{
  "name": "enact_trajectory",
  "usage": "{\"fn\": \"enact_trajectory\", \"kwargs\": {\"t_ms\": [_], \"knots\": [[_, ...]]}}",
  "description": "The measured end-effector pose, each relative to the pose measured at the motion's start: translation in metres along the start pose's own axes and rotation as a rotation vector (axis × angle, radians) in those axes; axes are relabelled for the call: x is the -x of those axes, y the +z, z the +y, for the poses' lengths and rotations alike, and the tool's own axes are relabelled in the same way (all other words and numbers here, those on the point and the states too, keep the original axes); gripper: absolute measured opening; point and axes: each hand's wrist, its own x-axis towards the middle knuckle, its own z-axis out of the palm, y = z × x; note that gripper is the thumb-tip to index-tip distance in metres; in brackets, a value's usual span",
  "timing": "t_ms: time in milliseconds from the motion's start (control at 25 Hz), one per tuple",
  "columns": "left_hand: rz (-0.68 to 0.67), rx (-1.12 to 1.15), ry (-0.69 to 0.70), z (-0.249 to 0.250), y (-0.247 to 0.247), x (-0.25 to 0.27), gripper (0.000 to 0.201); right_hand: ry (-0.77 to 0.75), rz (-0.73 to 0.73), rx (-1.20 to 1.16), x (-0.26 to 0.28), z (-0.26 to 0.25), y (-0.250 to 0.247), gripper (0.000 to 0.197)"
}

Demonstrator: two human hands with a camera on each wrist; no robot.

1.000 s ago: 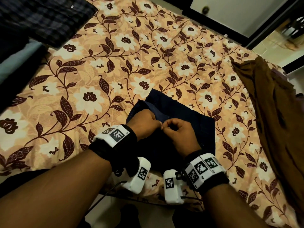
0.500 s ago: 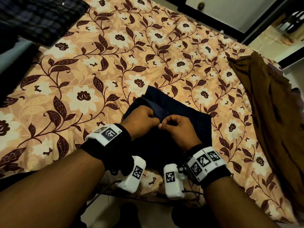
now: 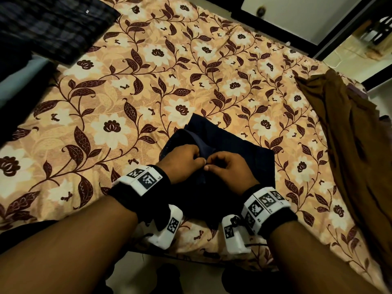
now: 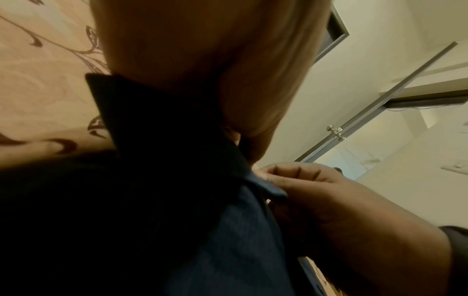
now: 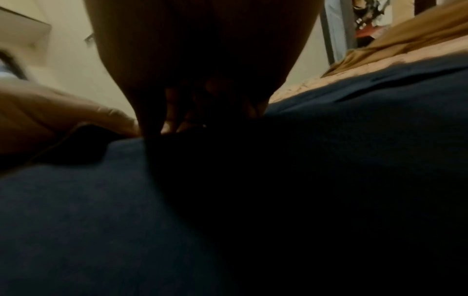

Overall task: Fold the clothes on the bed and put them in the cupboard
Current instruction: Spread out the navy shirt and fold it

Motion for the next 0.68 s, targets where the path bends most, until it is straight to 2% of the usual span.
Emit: {"fn": "enact_trajectory", "kwargs": {"t_ms": [80,200,240,320,360,400,440,480,520,560,600,680], "knots": [[0.025,0.000,-0.009,-0.002,0.001,0.000,0.030,-0.052,0.020,0.186,0.001,0.000,0.002,0.015],[0.068,-0.068,-0.033,-0.006,0.001,-0.001,0.027,-0.060,0.117,0.279,0.014,0.014,-0.005,0.038],[0.109,-0.098,-0.049,-0.005,0.000,0.002,0.025,-0.040,0.176,0.340,0.024,0.023,-0.008,0.050],[0.300,-0.295,-0.031,0.002,0.001,0.013,0.031,0.081,0.236,0.457,0.050,0.043,-0.012,0.072],[0.440,-0.409,0.052,0.008,0.007,0.020,0.035,0.150,0.223,0.502,0.063,0.051,-0.010,0.079],[0.549,-0.446,0.205,0.015,0.018,0.029,0.035,0.189,0.190,0.561,0.073,0.056,-0.004,0.081],[0.553,-0.433,0.380,0.023,0.032,0.039,0.033,0.181,0.149,0.628,0.081,0.059,0.004,0.080],[0.452,-0.427,0.549,0.026,0.050,0.047,0.037,0.146,0.092,0.686,0.086,0.059,0.014,0.078],[0.251,-0.442,0.618,0.023,0.070,0.051,0.049,0.116,0.048,0.729,0.087,0.059,0.023,0.077],[0.032,-0.514,0.586,0.016,0.086,0.053,0.061,0.101,0.026,0.757,0.087,0.062,0.029,0.076],[-0.086,-0.602,0.524,0.004,0.095,0.053,0.068,0.091,0.016,0.765,0.087,0.065,0.031,0.075],[-0.084,-0.697,0.449,-0.018,0.096,0.049,0.072,0.113,-0.007,0.788,0.091,0.076,0.020,0.071]]}}
